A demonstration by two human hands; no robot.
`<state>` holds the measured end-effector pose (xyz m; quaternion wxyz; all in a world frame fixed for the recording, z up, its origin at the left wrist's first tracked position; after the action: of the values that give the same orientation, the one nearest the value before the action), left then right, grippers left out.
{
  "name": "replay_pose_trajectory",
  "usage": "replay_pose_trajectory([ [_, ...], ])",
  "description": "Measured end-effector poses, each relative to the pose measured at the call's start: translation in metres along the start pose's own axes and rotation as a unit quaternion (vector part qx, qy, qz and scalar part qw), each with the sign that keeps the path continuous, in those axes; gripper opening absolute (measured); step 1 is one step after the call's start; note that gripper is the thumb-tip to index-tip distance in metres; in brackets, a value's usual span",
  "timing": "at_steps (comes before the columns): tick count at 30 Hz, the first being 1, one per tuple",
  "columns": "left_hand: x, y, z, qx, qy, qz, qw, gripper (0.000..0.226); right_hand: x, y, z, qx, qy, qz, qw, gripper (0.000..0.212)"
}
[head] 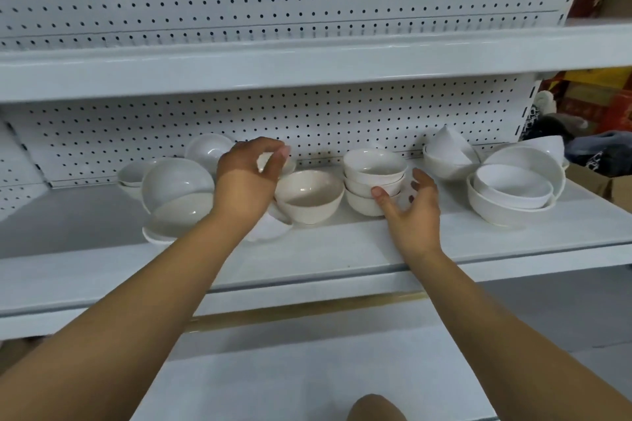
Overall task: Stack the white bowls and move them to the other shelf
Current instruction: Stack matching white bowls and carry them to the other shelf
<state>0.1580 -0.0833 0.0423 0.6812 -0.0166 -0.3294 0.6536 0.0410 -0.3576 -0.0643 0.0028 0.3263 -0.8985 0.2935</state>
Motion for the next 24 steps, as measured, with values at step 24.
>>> replay_pose_trajectory([
  [24, 0.126, 0.029, -0.197, 0.26, 0.143, 0.056, 0.953, 0.046, -0.262, -0.042, -0.17, 0.199, 0.114, -0.338, 0.913, 0.036],
])
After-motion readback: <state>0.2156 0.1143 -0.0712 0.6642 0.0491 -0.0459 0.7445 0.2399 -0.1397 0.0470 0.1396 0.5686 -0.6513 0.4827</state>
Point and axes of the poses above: each hand's wrist, its own y-axis away from the middle knuckle, its own x-axis out of the back of the hand, z = x × y, the point moved 9 cm from there along -y, towards the middle knuckle, and after that the axes turned 10 degrees about x, right-handed, at the moved point
